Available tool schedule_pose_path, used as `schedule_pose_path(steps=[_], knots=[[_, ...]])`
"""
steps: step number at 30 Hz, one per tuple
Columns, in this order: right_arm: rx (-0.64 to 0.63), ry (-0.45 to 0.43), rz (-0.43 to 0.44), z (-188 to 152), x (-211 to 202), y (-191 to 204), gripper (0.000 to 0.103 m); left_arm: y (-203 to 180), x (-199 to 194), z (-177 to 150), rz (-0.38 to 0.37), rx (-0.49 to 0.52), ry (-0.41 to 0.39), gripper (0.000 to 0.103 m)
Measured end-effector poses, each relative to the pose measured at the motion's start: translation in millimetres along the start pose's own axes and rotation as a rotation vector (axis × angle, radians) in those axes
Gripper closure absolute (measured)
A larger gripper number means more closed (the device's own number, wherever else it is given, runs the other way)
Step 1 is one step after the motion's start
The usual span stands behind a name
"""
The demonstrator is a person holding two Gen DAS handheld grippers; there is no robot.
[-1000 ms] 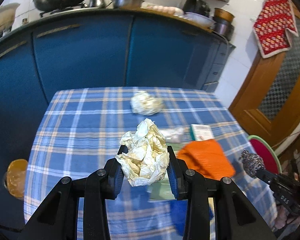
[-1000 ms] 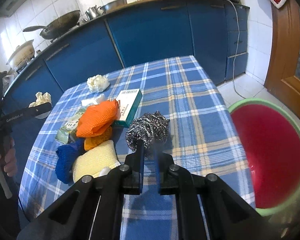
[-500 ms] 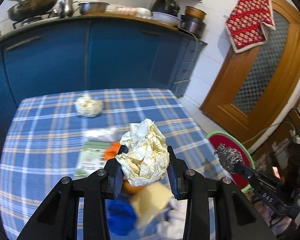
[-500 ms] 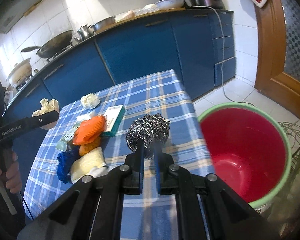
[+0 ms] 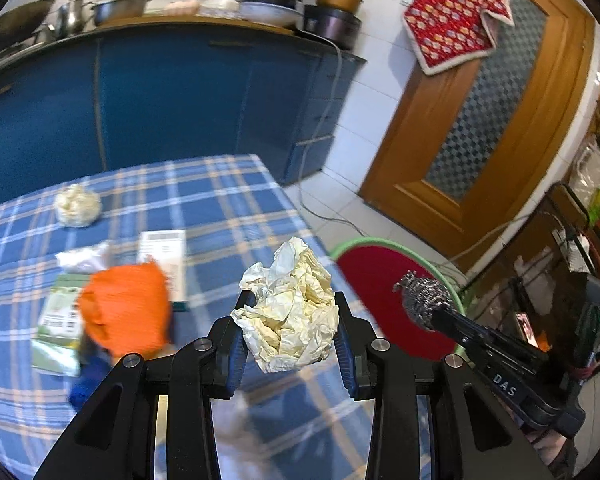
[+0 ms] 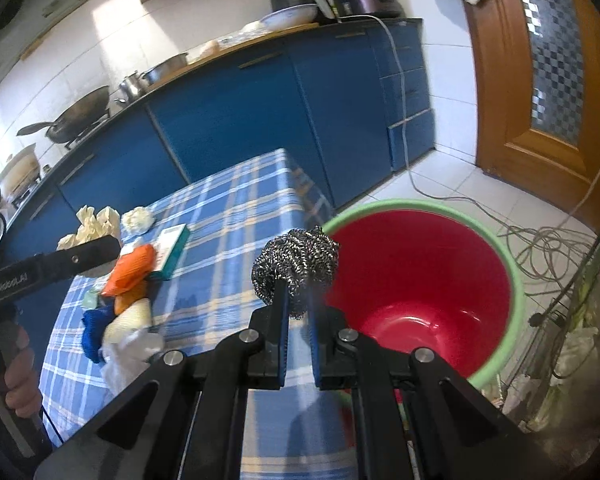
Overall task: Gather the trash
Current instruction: 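Carry the paper ball and steel wool over the red bucket with both tools, then open the right tool to drop the steel wool while the left tool drops the paper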
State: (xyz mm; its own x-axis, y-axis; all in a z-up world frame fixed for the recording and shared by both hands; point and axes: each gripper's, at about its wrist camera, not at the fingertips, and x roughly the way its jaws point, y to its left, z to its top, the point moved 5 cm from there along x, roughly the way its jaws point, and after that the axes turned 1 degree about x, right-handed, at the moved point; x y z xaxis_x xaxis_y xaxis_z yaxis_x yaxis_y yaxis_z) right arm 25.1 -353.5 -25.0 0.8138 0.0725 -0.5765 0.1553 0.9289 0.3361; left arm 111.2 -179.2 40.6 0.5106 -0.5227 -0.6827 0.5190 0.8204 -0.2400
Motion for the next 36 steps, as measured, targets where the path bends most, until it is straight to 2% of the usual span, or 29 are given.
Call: schedule_pose_path(steps=[10,21,33,36], knots=[[0.055,0.037,-0.051,-9.1,5.1,-46.8,0.091,-51.5,42.4,-5.9,-0.053,0.069,0.057,0.064],[0.076,0.083,-0.087,-19.9,18.0,-77.2,0.087,-79.2,85.4,-11.2,-0.050,0.108,0.123,0.065],[0.099,0.037,-0.081,-15.7,9.0,-89.1,0.081,-93.1,113.9,-12.9,-0.054,0.136,0.168,0.063],[0.102,0.031,-0.083,-16.1,6.2,-91.7,0.081,-97.1,116.7,-12.9,-0.058,0.144,0.170,0.056]])
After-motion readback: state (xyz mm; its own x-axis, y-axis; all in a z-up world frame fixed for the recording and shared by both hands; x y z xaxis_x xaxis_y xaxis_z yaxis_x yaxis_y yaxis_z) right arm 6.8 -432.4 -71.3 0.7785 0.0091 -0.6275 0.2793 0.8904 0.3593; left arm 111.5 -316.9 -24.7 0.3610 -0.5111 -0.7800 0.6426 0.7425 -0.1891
